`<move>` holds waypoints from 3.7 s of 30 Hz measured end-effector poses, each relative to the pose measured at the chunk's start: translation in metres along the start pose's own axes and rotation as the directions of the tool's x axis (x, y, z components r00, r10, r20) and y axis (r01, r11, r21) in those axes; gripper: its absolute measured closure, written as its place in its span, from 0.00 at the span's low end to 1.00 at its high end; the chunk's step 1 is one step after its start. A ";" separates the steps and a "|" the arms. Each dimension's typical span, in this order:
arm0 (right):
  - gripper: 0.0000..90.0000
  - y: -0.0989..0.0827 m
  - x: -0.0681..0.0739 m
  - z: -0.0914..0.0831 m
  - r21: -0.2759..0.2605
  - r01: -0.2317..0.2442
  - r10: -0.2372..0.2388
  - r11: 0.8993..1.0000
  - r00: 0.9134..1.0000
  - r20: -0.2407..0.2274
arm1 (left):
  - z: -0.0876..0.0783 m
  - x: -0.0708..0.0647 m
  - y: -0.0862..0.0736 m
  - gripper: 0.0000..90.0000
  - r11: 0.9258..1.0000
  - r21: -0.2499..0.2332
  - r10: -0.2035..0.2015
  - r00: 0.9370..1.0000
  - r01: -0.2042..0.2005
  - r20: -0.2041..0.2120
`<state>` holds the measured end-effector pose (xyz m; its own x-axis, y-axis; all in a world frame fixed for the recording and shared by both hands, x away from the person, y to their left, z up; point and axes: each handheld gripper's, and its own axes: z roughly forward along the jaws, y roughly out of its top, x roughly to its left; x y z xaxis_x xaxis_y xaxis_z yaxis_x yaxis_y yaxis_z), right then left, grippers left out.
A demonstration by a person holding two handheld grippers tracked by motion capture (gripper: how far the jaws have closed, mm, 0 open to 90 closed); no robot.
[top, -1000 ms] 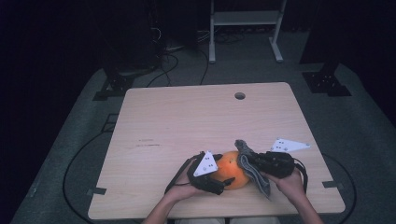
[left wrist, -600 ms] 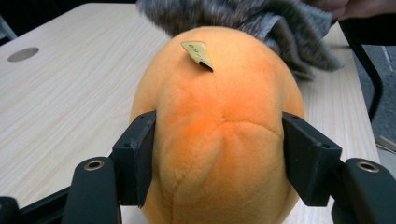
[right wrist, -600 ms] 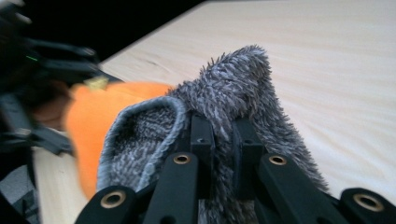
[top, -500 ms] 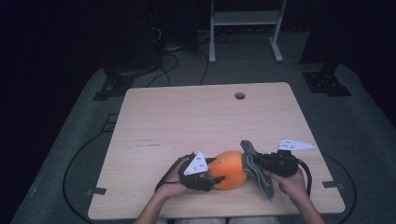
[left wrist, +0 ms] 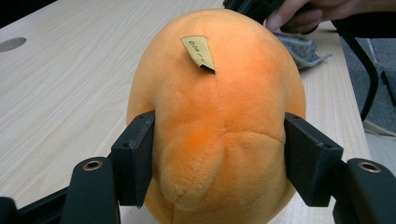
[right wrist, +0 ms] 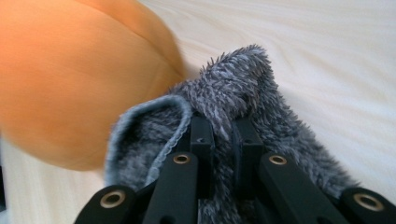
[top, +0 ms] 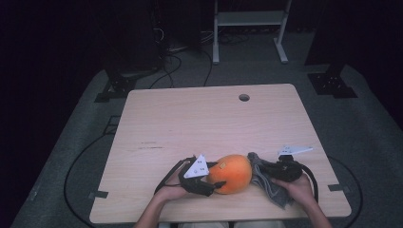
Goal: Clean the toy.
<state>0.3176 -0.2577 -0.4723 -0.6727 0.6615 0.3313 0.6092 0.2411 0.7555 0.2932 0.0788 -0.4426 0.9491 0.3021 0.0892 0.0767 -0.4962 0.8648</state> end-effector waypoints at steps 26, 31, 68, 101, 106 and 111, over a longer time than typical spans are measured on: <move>0.90 0.021 0.023 -0.029 -0.248 0.030 -0.086 0.968 0.972 -0.219 | 0.007 -0.009 0.004 0.20 0.998 -0.048 0.044 0.998 -0.041 0.050; 0.90 0.013 0.017 -0.018 -0.151 0.032 -0.046 0.988 0.995 -0.090 | 0.008 -0.002 0.000 0.12 0.999 -0.019 -0.043 0.998 0.044 0.046; 0.90 0.021 0.032 -0.021 -0.173 0.074 -0.088 0.982 0.994 -0.069 | 0.011 0.002 0.001 0.13 0.993 -0.077 -0.085 0.995 0.089 0.057; 0.90 0.027 0.024 -0.041 -0.251 0.055 -0.052 0.966 0.998 0.019 | 0.006 -0.002 0.021 0.47 0.985 -0.164 -0.064 0.990 0.043 -0.127; 0.90 0.046 0.062 -0.052 -0.321 0.158 -0.176 0.934 0.984 -0.027 | -0.003 -0.004 0.035 0.48 0.987 -0.160 -0.042 0.989 0.019 -0.140; 0.90 0.051 0.086 -0.045 -0.348 0.223 -0.230 0.910 0.973 0.021 | -0.002 -0.006 0.037 0.47 0.993 -0.114 -0.024 0.990 0.008 -0.136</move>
<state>0.2717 -0.2209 -0.3799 -0.7859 0.6029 0.1369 0.2586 0.1194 0.9586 0.2897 0.0600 -0.4108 0.8966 0.4218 0.1349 0.0490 -0.3973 0.9164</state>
